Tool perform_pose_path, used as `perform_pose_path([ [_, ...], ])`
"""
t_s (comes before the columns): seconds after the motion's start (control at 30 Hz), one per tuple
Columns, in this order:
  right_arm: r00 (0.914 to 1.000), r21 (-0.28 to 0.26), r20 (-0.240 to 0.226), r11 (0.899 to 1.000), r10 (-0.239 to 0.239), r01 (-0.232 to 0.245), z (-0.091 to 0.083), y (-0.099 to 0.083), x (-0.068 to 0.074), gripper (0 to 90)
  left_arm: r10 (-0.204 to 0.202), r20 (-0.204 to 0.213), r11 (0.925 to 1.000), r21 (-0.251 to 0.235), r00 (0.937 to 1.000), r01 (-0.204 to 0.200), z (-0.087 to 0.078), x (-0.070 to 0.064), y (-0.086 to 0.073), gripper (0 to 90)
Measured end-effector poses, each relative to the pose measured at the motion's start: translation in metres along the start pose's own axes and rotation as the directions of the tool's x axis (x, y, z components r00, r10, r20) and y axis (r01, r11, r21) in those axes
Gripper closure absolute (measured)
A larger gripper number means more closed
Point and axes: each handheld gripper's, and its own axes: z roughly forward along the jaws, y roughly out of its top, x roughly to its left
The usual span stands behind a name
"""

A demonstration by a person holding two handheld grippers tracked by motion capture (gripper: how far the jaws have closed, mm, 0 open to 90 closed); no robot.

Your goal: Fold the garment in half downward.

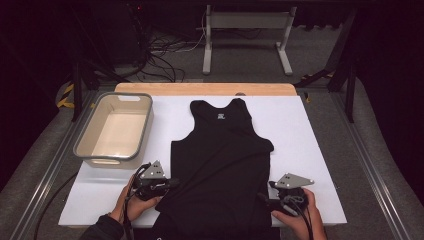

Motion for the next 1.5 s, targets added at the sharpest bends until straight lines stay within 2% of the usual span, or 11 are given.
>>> perform_pose_path([
  [0.23, 0.9994, -0.024, -0.029, 1.000, -0.017, 0.017, -0.002, -0.003, 0.006, 87.1, 0.040, -0.059, 0.9992, 0.009, 0.9975, -0.039, -0.001, -0.004, 0.002, 90.0],
  [0.33, 0.9996, -0.018, -0.009, 1.000, -0.026, 0.026, -0.004, -0.002, 0.006, 89.3, 0.052, -0.088, 0.9986, -0.003, 0.9947, -0.053, -0.003, -0.006, 0.003, 90.0],
  [0.4, 0.9977, -0.010, 0.055, 0.999, -0.040, 0.040, -0.008, -0.003, 0.004, 89.5, 0.049, -0.105, 0.9986, -0.015, 0.9933, -0.051, -0.005, -0.005, 0.004, 90.0],
  [0.53, 0.9930, -0.063, 0.118, 0.998, 0.009, -0.002, -0.018, -0.005, -0.006, 89.7, 0.050, -0.136, 0.9980, -0.031, 0.9894, -0.055, -0.005, -0.003, 0.009, 90.0],
  [0.8, 0.9675, -0.137, 0.244, 0.990, 0.067, -0.034, -0.030, -0.007, -0.023, 90.0, 0.040, -0.202, 0.9976, -0.048, 0.9786, -0.051, 0.000, 0.006, 0.023, 90.0],
  [0.87, 0.9621, -0.145, 0.261, 0.989, 0.080, -0.042, -0.030, -0.007, -0.026, 89.9, 0.035, -0.234, 0.9977, -0.048, 0.9715, -0.047, 0.002, 0.011, 0.026, 90.0],
  [1.0, 0.9681, -0.144, 0.234, 0.988, 0.090, -0.057, -0.028, -0.008, -0.028, 89.4, 0.026, -0.237, 0.9982, -0.047, 0.9711, -0.038, 0.005, 0.014, 0.027, 90.0],
  [1.07, 0.9668, -0.162, 0.240, 0.986, 0.087, -0.048, -0.029, -0.007, -0.025, 78.1, 0.012, -0.251, 0.9969, -0.073, 0.9680, -0.031, -0.002, 0.012, 0.026, 90.0],
  [1.33, 0.9804, -0.213, 0.192, 0.977, 0.043, -0.001, -0.031, -0.001, -0.015, 58.4, 0.040, -0.229, 0.9896, -0.125, 0.9726, -0.070, -0.025, -0.011, 0.022, 60.6],
  [1.4, 0.9876, -0.207, 0.157, 0.978, 0.002, 0.031, -0.027, 0.003, -0.009, 52.3, 0.057, -0.200, 0.9855, -0.146, 0.9782, -0.087, -0.030, -0.023, 0.016, 56.4],
  [1.5, 0.9917, -0.203, 0.128, 0.978, -0.016, 0.042, -0.020, 0.006, -0.009, 48.1, 0.062, -0.195, 0.9877, -0.129, 0.9789, -0.088, -0.029, -0.029, 0.012, 47.0],
])
